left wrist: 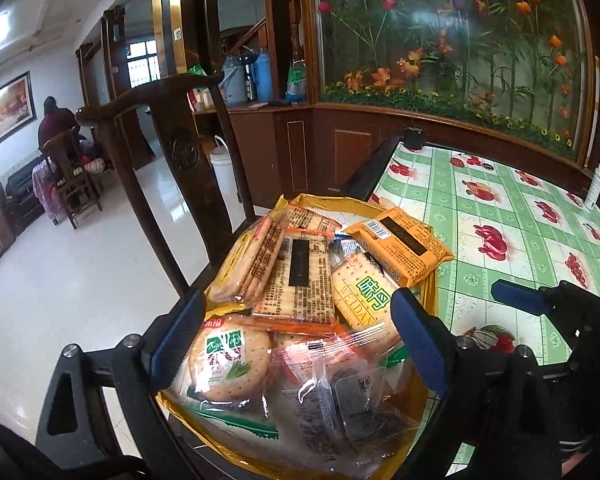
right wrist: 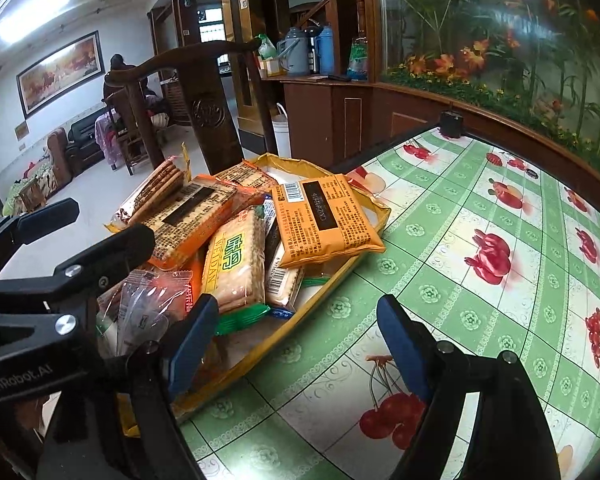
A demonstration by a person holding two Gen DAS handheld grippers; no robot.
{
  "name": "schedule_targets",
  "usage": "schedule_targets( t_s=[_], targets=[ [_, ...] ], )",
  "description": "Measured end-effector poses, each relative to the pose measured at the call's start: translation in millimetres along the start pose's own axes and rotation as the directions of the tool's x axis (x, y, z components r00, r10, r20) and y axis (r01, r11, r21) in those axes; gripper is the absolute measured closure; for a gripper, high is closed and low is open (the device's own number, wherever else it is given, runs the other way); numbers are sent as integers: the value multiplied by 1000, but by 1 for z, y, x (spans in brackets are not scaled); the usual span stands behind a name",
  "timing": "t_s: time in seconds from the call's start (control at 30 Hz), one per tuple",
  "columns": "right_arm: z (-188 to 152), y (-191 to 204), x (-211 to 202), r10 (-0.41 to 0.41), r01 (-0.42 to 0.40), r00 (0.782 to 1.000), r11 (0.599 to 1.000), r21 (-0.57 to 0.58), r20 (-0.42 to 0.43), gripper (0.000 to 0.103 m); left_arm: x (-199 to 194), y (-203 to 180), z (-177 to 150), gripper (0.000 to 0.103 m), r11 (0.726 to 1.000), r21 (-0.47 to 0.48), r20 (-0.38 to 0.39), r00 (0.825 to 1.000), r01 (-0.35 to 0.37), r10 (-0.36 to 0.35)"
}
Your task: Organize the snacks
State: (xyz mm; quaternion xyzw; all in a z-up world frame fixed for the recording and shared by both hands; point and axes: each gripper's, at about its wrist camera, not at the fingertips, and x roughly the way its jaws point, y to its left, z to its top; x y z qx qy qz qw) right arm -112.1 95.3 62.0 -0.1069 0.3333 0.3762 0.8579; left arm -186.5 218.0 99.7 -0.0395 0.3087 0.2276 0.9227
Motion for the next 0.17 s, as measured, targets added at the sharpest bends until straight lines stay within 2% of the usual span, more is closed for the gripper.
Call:
schedule_targets(
  t_s=[0.17],
  targets=[
    [1, -3, -3, -7, 7, 1000, 1000, 1, 6, 21, -1, -3, 2, 9, 1000, 3, 1, 1000, 6, -6]
  ],
)
